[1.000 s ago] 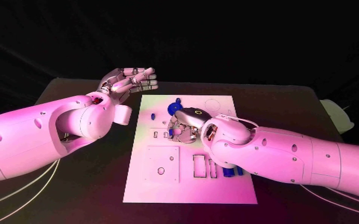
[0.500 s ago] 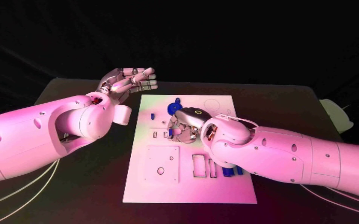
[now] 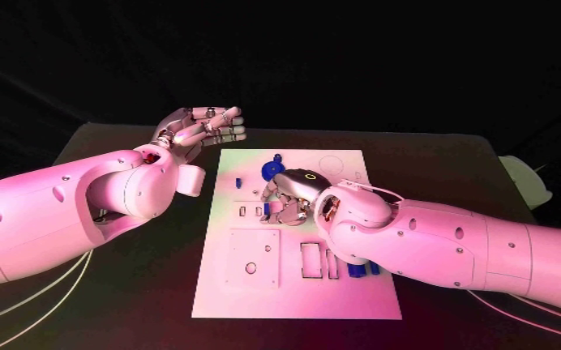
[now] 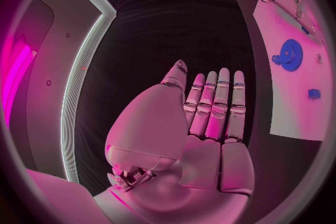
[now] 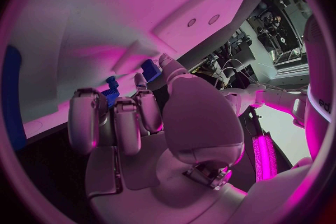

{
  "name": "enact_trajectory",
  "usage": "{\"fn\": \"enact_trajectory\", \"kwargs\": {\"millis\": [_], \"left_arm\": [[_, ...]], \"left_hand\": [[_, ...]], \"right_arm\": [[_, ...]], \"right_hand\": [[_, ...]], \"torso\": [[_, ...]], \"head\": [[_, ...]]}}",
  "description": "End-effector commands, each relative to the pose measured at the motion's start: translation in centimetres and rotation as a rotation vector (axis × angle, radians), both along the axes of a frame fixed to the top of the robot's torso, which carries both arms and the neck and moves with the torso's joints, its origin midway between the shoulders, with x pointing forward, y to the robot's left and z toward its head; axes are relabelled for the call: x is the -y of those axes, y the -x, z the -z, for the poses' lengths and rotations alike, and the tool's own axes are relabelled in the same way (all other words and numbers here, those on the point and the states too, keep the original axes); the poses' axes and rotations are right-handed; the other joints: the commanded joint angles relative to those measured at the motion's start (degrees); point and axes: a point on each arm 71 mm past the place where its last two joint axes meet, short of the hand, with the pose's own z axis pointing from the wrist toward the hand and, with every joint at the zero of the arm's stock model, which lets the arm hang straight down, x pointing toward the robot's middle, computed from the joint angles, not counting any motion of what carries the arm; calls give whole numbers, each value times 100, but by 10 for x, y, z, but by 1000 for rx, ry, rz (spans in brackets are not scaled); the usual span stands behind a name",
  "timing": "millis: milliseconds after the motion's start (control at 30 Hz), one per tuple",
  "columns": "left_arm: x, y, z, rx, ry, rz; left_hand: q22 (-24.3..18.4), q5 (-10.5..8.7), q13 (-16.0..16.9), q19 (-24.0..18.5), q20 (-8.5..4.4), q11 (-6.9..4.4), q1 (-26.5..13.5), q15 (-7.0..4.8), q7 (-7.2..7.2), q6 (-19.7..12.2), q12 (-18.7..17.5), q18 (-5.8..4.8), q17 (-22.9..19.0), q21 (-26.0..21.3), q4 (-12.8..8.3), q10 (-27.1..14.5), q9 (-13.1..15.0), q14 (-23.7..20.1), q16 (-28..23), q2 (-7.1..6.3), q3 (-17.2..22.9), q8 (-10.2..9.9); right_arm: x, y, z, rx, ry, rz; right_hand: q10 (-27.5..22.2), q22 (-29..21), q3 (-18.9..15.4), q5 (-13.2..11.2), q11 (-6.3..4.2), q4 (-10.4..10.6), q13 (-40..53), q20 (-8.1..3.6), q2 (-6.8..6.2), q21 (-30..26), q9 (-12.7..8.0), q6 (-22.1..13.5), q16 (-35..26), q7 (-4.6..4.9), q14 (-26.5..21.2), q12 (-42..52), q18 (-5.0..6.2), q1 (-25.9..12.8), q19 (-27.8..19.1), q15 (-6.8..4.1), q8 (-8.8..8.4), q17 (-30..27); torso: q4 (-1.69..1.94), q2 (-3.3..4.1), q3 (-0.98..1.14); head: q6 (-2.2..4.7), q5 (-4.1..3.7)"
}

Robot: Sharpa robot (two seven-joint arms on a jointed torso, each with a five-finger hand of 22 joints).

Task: Assemble the parts on the task board

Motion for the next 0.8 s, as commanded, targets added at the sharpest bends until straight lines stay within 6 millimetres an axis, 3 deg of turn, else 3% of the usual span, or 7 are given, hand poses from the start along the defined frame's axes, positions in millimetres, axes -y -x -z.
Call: {"fn": "enact_trajectory", "kwargs": {"millis": [33, 233, 333, 500, 633, 700, 800], "left_arm": [[2, 0, -1, 4, 8, 19], [3, -1, 0, -8, -6, 32], [4, -1, 2, -19, -37, 74], [5, -3, 6, -17, -141, 148], [7, -6, 14, -50, -260, 214], [8, -7, 18, -80, -325, 248], [9, -9, 23, -118, -429, 290]], "left_hand": [[-7, 15, -6, 5, 3, 28, 0, 34, 36, -10, -28, 29, -6, -27, -19, 0, -4, 0, -19, 37, 0, -39], [-7, 15, -5, 17, 1, 26, 8, 31, 29, -9, -34, 33, -3, -21, -28, -1, -3, 12, -19, 32, 0, -43], [55, 12, 26, 306, -53, -56, -79, -94, -39, -12, 7, 51, 113, 150, 13, 154, 1, 446, 185, 19, -51, -74], [236, 5, 136, 1071, -356, -328, -269, -456, -273, 399, 226, 66, 486, 613, 174, 765, 78, 1508, 772, 15, -202, 81], [447, 3, 305, 1751, -680, -588, -245, -743, -438, 687, 519, 88, 1000, 1093, 231, 1449, 121, 2349, 1551, -21, -271, 162], [588, 8, 512, 2049, -856, -715, -268, -883, -572, 842, 811, 87, 1383, 1380, 329, 1827, 177, 2543, 2088, 78, -257, 232], [1142, 47, 1317, 2519, -1235, -881, -285, -1019, -695, 897, 1652, 42, 2919, 2343, 578, 1743, 386, 2198, 3782, 210, -203, 397]], "right_arm": [[1, 1, -4, 36, -40, 10], [14, 10, -19, 49, -160, -15], [26, 10, -33, 49, -238, -51], [57, 5, -60, 38, -373, -64], [92, -5, -82, -19, -489, 14], [109, -10, -88, -33, -518, 54], [132, -16, -94, -39, -535, 113]], "right_hand": [[-23, 598, -121, -35, 46, 33, 261, 45, -22, -39, -59, -215, -5, 47, 536, -25, 56, -32, -12, 70, -104, 1269], [-10, 572, -226, 12, 61, 84, 280, 72, 22, -86, -81, -201, -33, 55, 521, 0, 68, 23, -33, 90, -72, 1212], [-3, 541, -164, 73, 56, 17, 290, 77, 153, -139, -97, -185, -52, 53, 511, 11, 82, 224, -60, 87, -47, 1176], [-32, 389, -37, 45, 35, -137, 261, 69, 276, -370, -105, -51, -146, 31, 463, -17, 136, 522, -193, 71, 46, 1002], [-120, 254, -65, 60, 4, -116, 159, 50, 273, -579, -104, 69, -253, -5, 410, -110, 183, 480, -311, 44, 133, 819], [-132, 244, -72, 63, -3, -110, 144, 45, 273, -597, -103, 89, -262, -13, 407, -124, 186, 469, -319, 38, 151, 806], [-146, 240, -88, 63, -18, -100, 122, 33, 273, -609, -99, 132, -275, -30, 403, -144, 186, 449, -319, 25, 188, 790]], "torso": [[0, 0, 4], [21, -5, 4], [-1, -19, 2], [-39, -84, -7], [-40, -149, 11], [-40, -189, 19], [-36, -247, 27]], "head": [[8, 3], [36, -1], [57, 25], [67, 30], [56, 61], [33, 74], [0, 103]]}}
